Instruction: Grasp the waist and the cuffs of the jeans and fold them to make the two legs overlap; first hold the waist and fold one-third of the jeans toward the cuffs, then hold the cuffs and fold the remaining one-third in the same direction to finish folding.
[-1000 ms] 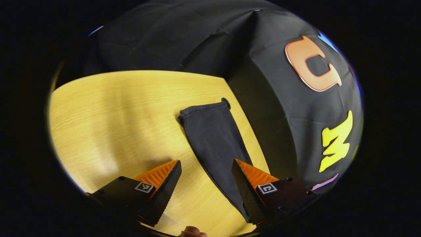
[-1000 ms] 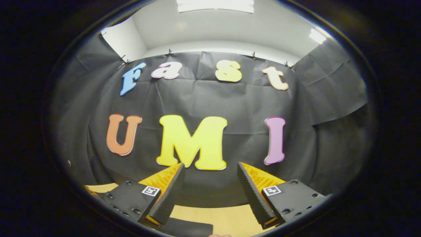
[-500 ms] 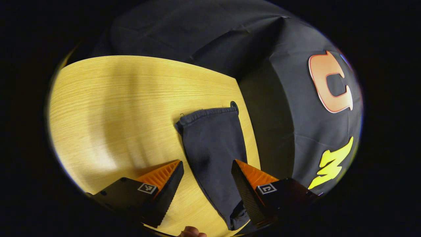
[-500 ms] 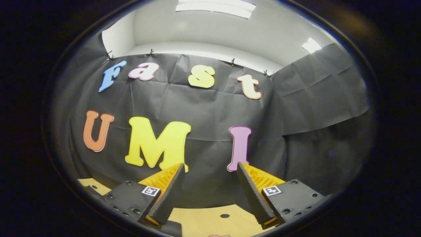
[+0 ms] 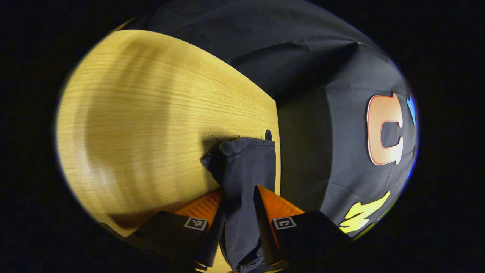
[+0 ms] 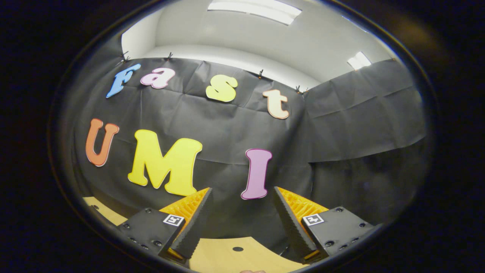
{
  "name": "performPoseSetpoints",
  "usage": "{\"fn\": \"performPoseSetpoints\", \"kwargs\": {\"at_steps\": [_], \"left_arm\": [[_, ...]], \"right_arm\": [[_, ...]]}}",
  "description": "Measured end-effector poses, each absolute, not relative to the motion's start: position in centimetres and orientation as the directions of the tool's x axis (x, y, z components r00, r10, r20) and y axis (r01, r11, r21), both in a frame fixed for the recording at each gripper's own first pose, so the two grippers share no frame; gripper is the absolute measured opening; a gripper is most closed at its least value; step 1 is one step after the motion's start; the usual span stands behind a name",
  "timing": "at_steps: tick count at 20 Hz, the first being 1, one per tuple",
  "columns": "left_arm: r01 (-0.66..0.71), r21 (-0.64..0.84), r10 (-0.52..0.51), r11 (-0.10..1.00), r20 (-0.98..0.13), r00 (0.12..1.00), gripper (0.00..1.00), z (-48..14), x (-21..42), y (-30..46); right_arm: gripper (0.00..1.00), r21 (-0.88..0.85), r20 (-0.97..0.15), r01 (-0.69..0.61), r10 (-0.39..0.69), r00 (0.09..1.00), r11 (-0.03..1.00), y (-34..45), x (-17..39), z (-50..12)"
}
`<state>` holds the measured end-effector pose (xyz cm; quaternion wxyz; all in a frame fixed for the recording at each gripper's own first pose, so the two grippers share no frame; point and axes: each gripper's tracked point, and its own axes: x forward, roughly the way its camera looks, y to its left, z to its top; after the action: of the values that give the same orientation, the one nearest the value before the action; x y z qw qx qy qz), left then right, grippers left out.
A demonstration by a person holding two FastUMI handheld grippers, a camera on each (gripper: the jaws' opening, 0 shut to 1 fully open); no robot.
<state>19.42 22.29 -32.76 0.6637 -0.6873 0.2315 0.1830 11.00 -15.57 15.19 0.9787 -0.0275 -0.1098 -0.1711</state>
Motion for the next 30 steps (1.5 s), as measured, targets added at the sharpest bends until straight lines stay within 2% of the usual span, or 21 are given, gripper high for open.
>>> {"fn": "performPoseSetpoints", "kwargs": {"at_steps": [1,2,3,5,8,10,17,20,22,26,30], "left_arm": [[-0.534,-0.842,-0.073,-0.071,-0.530,0.845,0.31,-32.4,19.6,22.2],[-0.534,-0.844,-0.071,-0.053,-0.530,0.845,0.13,-31.7,19.4,23.1],[-0.529,-0.848,-0.076,-0.042,-0.525,0.848,0.12,-32.4,20.1,22.3],[-0.525,-0.850,-0.073,-0.046,-0.521,0.850,0.04,-32.4,20.0,22.0],[-0.531,-0.847,-0.071,-0.028,-0.528,0.846,0.03,-32.3,19.8,22.2],[-0.555,-0.831,-0.058,0.029,-0.556,0.829,0.03,-32.2,19.7,22.1],[-0.516,-0.733,0.035,0.443,-0.561,0.827,0.03,-26.7,21.0,21.0],[-0.434,-0.634,0.071,0.641,-0.513,0.855,0.03,-22.4,21.8,18.7],[-0.369,-0.578,0.066,0.728,-0.476,0.877,0.03,-19.6,21.9,17.7],[-0.287,-0.507,0.072,0.813,-0.402,0.913,0.03,-14.7,22.4,14.5],[-0.189,-0.456,0.032,0.870,-0.330,0.943,0.03,-10.5,22.5,9.4]], "right_arm": [[0.96,-0.021,0.222,0.342,-0.329,0.918,0.940,-15.6,11.0,15.1],[0.96,-0.026,0.219,0.343,-0.329,0.918,0.939,-15.7,11.0,15.1],[0.96,-0.026,0.219,0.343,-0.329,0.919,0.939,-15.8,11.0,15.0],[0.97,-0.025,0.219,0.343,-0.329,0.919,0.939,-15.8,11.0,15.1],[0.96,-0.031,0.221,0.341,-0.326,0.919,0.940,-15.7,11.1,15.1],[0.96,-0.038,0.222,0.341,-0.325,0.919,0.939,-15.9,10.9,15.1],[0.96,-0.050,0.227,0.354,-0.335,0.915,0.934,-16.9,10.1,15.5],[0.96,-0.045,0.232,0.365,-0.346,0.909,0.930,-17.8,9.5,15.7],[0.96,-0.039,0.232,0.376,-0.358,0.905,0.926,-18.4,9.0,15.7],[0.96,-0.035,0.232,0.390,-0.372,0.899,0.920,-19.6,7.8,15.6],[0.96,-0.044,0.226,0.399,-0.380,0.897,0.916,-21.2,6.5,15.2]]}}
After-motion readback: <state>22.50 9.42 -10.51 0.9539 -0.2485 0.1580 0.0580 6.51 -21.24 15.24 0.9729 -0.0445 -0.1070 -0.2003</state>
